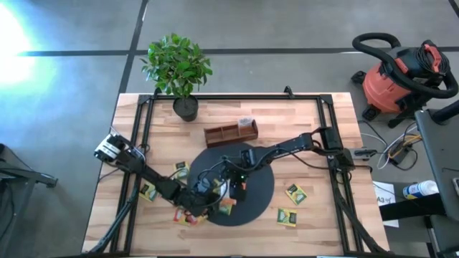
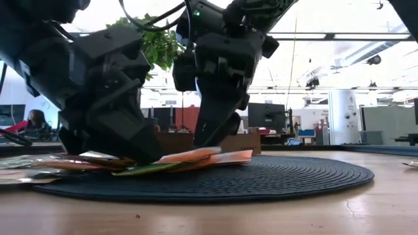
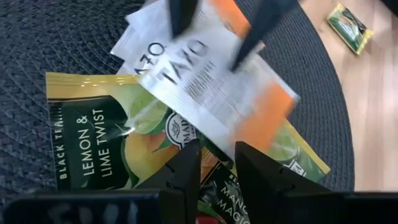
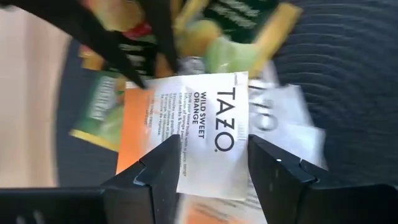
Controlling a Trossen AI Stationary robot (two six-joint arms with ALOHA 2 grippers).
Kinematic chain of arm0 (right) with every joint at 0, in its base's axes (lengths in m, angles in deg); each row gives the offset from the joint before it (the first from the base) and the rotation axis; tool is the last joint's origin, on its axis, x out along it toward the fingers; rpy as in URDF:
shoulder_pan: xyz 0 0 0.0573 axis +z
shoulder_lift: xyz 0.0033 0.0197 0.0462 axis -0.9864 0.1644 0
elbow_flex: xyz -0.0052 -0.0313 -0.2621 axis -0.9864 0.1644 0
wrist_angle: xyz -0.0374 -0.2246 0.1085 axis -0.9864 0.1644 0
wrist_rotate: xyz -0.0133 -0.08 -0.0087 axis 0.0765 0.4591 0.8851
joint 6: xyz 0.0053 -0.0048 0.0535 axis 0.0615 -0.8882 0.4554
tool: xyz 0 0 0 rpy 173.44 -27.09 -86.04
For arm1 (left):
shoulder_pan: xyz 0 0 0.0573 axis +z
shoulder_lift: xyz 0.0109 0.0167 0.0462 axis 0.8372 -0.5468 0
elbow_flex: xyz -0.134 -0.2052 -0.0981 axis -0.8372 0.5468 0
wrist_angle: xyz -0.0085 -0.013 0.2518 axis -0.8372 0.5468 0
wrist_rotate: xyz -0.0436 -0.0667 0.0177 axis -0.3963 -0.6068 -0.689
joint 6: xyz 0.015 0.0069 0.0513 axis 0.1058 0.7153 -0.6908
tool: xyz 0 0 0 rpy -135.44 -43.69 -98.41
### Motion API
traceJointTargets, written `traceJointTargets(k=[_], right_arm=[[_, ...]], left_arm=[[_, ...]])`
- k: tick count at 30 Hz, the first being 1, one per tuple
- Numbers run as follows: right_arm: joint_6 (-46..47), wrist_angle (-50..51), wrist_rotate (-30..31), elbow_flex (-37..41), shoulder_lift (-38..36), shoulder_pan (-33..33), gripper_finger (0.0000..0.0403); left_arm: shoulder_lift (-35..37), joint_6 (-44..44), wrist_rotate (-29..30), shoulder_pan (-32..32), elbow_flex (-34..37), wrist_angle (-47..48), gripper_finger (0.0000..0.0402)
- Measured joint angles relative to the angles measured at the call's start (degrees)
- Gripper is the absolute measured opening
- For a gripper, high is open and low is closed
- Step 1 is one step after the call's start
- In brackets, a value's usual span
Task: Pick & Place Tea
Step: Put the white tea bag into the right slot of the wooden organizer
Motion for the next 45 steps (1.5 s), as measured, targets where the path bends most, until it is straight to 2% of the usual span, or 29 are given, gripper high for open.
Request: traceJointTargets(k=[6,16,25,35,45], right_arm=[[2.0,-0.2,-3.2,-0.7,0.0,-0.1,0.0173],[4.9,-0.5,-4.7,-2.2,0.0,-0.6,0.0166],[13.0,-0.5,-12.2,-2.4,-0.1,-1.4,0.0101],[14.5,-0.6,-10.3,-2.4,-0.1,-1.3,0.0014],[9.6,-0.5,-9.3,-2.5,-1.1,-1.3,0.0008]], left_arm=[[0.0,-0.9,0.2,1.3,0.0,0.2,0.0083],[0.0,-1.6,1.4,1.6,0.1,0.3,0.0083],[0.0,-1.5,4.2,1.7,0.1,0.5,0.0083],[0.0,-1.6,5.1,1.7,0.1,0.5,0.0083],[4.0,-2.2,5.1,1.6,0.1,0.4,0.0083]])
